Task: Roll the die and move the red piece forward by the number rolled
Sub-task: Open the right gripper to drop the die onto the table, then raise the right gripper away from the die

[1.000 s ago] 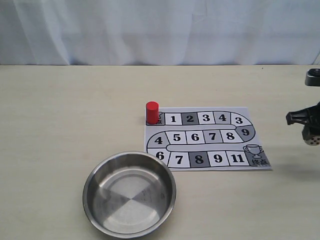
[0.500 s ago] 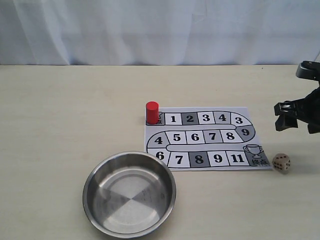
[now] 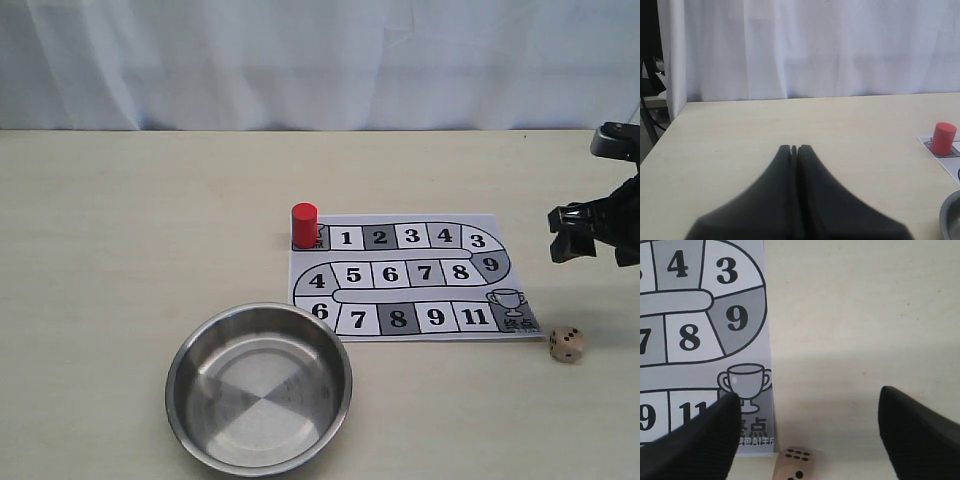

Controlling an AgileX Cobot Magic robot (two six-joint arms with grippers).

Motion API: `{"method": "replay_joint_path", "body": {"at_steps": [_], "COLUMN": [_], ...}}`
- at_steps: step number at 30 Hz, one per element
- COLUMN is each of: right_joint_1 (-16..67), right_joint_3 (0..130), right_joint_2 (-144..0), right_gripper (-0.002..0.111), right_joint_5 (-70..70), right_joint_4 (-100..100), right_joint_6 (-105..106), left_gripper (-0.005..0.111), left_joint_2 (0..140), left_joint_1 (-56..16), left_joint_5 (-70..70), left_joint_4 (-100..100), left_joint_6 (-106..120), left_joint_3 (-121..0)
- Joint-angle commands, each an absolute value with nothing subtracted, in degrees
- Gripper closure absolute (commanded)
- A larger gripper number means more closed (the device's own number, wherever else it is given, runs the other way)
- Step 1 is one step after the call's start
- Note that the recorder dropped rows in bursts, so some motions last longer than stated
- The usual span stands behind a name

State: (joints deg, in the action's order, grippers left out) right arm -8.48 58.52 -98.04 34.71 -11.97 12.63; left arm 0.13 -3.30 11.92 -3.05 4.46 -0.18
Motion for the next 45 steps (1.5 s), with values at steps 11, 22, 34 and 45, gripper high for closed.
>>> {"method": "replay_joint_path", "body": {"at_steps": [11,22,34,45], "right_joint_1": [-8.7,-2.3,-2.5,-2.5], "right_joint_3": [58.6,53.8,43.4,39.6], "right_joint_2": [-93.1,-93.3,-93.3,-93.3], "right_gripper": [0.078,0.104,0.104,0.104], "right_joint_5": [46.9,52.3,33.4,29.7], "right_joint_4": [-10.9,-2.9,-1.7,-1.7], "right_joint_6": [13.3,12.0,6.8,7.3], "left_gripper": [0.107,0.107,0.107,0.107], "left_joint_2": [0.0,0.0,0.0,0.0], "left_joint_1": [-3.4,-3.4,-3.4,-3.4], "left_joint_5": [11.2,11.2,11.2,11.2], "left_joint_4": [-3.1,-3.1,-3.1,-3.1], "left_joint_6": [4.5,4.5,4.5,4.5], "left_joint_3": [0.0,0.0,0.0,0.0]}}
